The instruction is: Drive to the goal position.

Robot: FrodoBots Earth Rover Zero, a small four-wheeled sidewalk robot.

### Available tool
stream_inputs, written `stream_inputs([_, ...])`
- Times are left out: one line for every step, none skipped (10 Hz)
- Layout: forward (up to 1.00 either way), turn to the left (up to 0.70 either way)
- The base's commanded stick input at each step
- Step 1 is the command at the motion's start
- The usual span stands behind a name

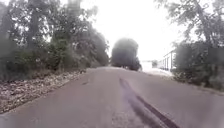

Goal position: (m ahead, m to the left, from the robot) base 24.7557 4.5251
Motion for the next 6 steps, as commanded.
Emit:
stream_inputs([0.85,0.00])
stream_inputs([0.85,0.00])
stream_inputs([0.85,0.00])
stream_inputs([0.85,0.00])
stream_inputs([0.85,0.00])
stream_inputs([0.85,0.00])
